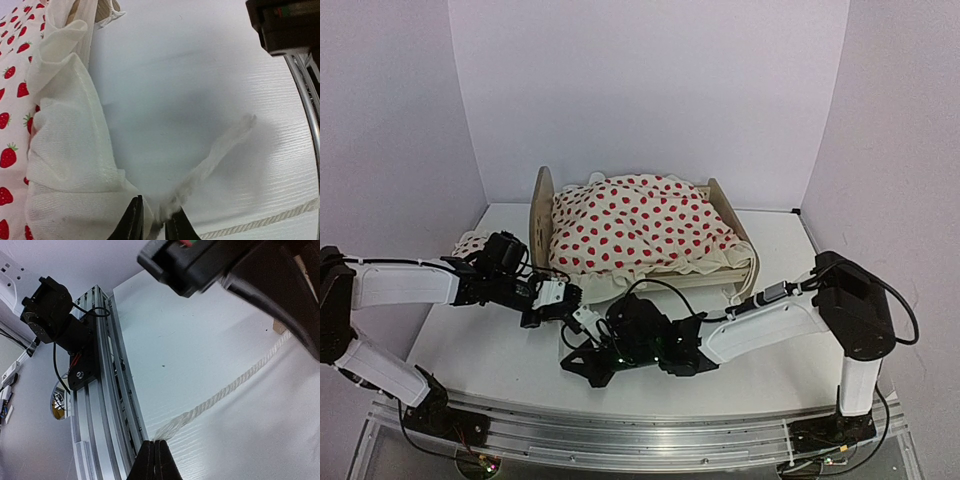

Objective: Set up the pet bed

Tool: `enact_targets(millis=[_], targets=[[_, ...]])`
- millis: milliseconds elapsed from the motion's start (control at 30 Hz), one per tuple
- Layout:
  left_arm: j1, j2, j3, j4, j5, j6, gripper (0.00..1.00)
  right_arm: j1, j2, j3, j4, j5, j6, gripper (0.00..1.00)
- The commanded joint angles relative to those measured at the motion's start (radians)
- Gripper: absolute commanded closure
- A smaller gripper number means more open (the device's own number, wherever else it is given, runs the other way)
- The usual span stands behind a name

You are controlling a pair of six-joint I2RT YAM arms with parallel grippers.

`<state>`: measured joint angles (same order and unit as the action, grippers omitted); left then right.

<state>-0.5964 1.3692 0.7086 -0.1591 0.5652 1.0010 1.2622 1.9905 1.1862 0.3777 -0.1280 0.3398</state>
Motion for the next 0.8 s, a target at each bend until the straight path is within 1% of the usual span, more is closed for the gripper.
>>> enact_targets(millis=[0, 67, 100, 167, 233, 333, 467, 567, 667, 767], targets=[[-0.014, 0.007, 0.041, -0.127, 0.069, 0.087, 0.51, -0.004, -0.055, -0.004, 0.101, 0.008, 0.043, 1.00], [-0.011, -0.003, 0.068, -0.191, 0.084, 0.096, 0.38, -0.005, -0.049, -0.006, 0.108, 0.010, 0.056, 1.00], [0.000, -0.012, 0.081, -0.212, 0.083, 0.088, 0.34, -0.006, -0.047, -0.009, 0.113, 0.011, 0.067, 1.00], [0.035, -0.038, 0.104, -0.249, 0.091, 0.080, 0.30, -0.014, -0.047, -0.022, 0.131, 0.010, 0.096, 1.00], [0.094, -0.062, 0.120, -0.293, 0.116, 0.110, 0.27, -0.023, -0.046, -0.035, 0.151, 0.008, 0.118, 1.00], [0.152, -0.110, 0.138, -0.363, 0.158, 0.126, 0.23, -0.031, -0.042, -0.027, 0.153, -0.001, 0.122, 1.00], [0.173, -0.200, 0.122, -0.424, 0.212, 0.127, 0.25, -0.045, -0.028, -0.001, 0.155, -0.012, 0.138, 1.00], [0.173, -0.278, 0.047, -0.403, 0.255, 0.212, 0.32, -0.061, -0.005, 0.031, 0.160, -0.038, 0.161, 1.00], [0.173, -0.336, -0.042, -0.295, 0.265, 0.222, 0.35, -0.069, 0.019, 0.072, 0.165, -0.072, 0.172, 1.00], [0.172, -0.335, -0.082, -0.219, 0.261, 0.225, 0.36, -0.069, 0.032, 0.112, 0.165, -0.092, 0.167, 1.00]])
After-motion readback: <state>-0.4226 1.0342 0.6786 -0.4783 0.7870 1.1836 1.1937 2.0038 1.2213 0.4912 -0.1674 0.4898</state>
